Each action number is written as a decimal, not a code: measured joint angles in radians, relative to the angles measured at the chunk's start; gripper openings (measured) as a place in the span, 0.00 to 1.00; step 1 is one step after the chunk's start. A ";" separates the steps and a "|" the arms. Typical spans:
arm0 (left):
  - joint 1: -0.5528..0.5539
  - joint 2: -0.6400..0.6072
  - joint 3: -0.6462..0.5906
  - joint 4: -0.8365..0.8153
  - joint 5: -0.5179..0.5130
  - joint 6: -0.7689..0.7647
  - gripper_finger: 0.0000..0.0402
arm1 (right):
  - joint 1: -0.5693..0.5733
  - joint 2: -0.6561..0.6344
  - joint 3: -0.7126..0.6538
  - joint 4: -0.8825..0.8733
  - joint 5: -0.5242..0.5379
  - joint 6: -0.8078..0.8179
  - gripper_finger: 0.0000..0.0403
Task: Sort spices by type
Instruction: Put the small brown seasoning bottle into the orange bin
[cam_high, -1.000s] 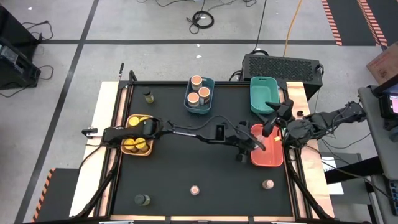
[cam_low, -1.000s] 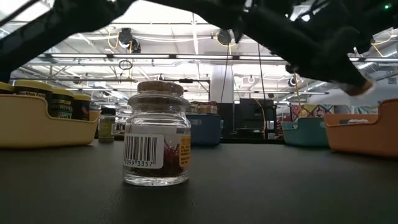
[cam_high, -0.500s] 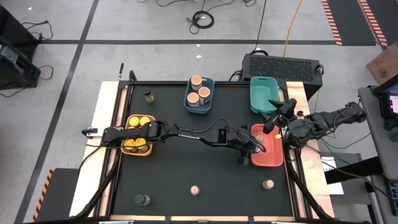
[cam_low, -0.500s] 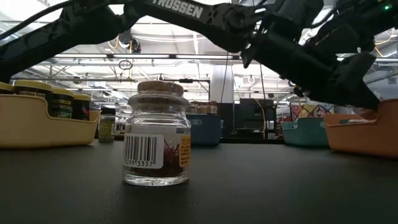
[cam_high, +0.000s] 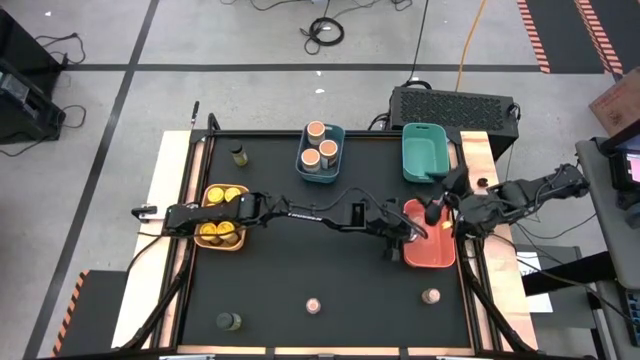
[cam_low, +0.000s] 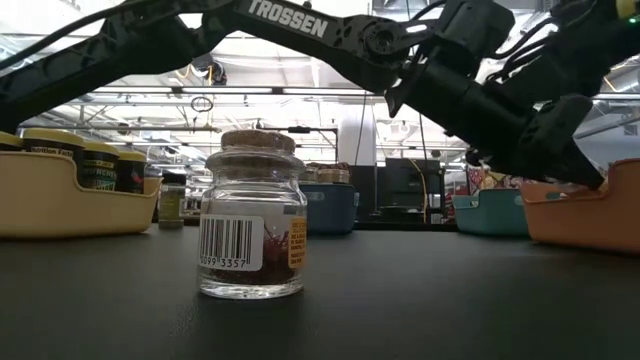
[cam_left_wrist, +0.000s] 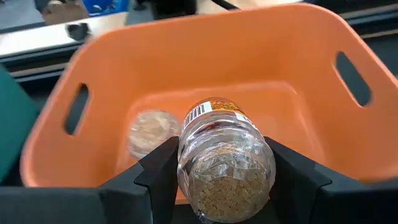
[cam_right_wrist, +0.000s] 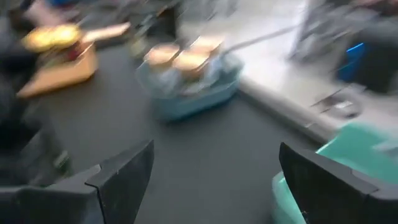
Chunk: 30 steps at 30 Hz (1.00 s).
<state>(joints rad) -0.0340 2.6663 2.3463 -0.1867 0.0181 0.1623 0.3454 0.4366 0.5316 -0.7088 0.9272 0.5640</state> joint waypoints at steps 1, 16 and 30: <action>-0.001 0.000 0.000 -0.006 0.001 0.000 0.50 | 0.000 0.000 0.000 -0.022 -0.054 0.015 0.84; 0.003 0.000 0.000 -0.029 0.005 0.009 0.50 | 0.006 0.098 0.016 -0.219 -0.513 0.307 0.68; 0.003 -0.001 0.000 -0.034 0.012 0.034 0.50 | 0.069 0.283 0.016 -0.179 -0.620 0.288 0.53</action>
<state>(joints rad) -0.0311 2.6656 2.3463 -0.2203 0.0296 0.1963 0.4140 0.7195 0.5472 -0.8883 0.3069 0.8520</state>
